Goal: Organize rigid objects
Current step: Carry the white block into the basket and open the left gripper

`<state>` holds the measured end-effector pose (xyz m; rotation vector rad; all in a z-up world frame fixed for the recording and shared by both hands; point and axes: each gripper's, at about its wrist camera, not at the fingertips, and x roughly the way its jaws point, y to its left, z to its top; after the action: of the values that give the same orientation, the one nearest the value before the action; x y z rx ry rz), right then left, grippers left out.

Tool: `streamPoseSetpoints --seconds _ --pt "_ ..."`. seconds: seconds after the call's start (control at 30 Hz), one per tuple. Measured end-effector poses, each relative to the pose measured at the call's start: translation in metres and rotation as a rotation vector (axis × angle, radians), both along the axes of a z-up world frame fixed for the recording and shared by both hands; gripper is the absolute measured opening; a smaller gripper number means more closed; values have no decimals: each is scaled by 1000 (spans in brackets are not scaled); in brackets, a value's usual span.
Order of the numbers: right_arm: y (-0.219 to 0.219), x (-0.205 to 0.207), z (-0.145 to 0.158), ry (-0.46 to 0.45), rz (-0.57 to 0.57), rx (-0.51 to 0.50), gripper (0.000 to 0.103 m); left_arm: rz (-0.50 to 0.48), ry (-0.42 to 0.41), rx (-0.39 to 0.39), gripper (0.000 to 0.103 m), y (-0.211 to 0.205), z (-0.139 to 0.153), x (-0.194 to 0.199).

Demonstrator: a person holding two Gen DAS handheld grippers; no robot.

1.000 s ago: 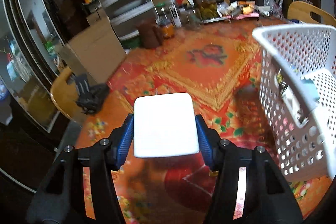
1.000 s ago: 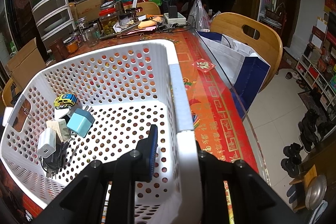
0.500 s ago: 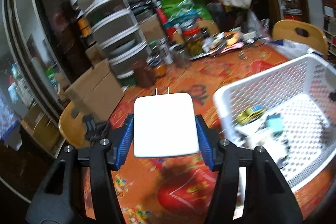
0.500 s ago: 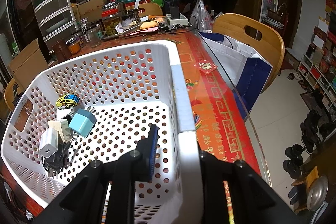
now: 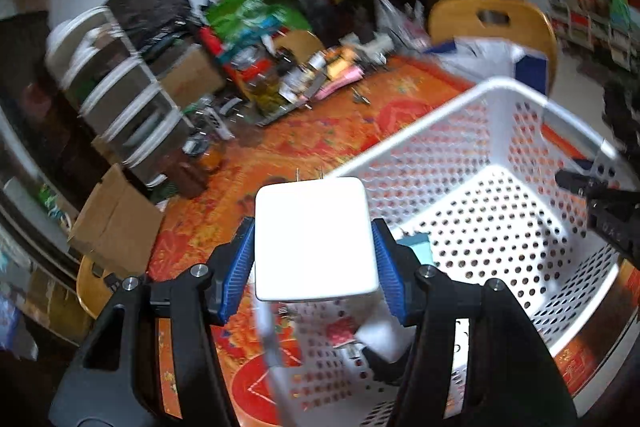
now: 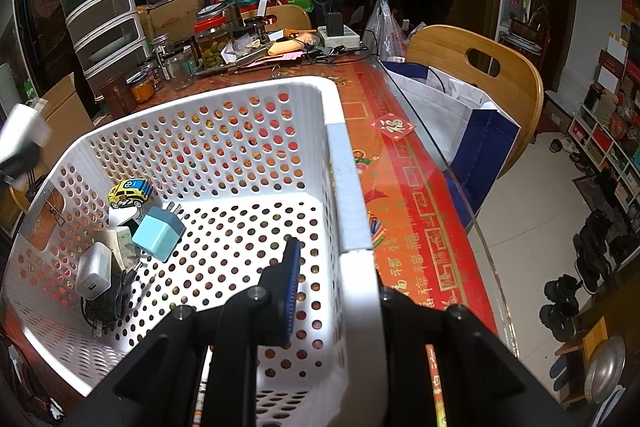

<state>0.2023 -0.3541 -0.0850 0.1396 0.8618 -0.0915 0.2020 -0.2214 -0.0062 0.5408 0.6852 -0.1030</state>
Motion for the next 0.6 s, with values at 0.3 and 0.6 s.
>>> streamPoseSetpoints --seconds 0.3,0.6 --pt "3 1 -1 -3 7 4 20 -23 147 170 54 -40 -53 40" --pt "2 0 -1 -10 10 13 20 -63 321 289 54 -60 -91 64"
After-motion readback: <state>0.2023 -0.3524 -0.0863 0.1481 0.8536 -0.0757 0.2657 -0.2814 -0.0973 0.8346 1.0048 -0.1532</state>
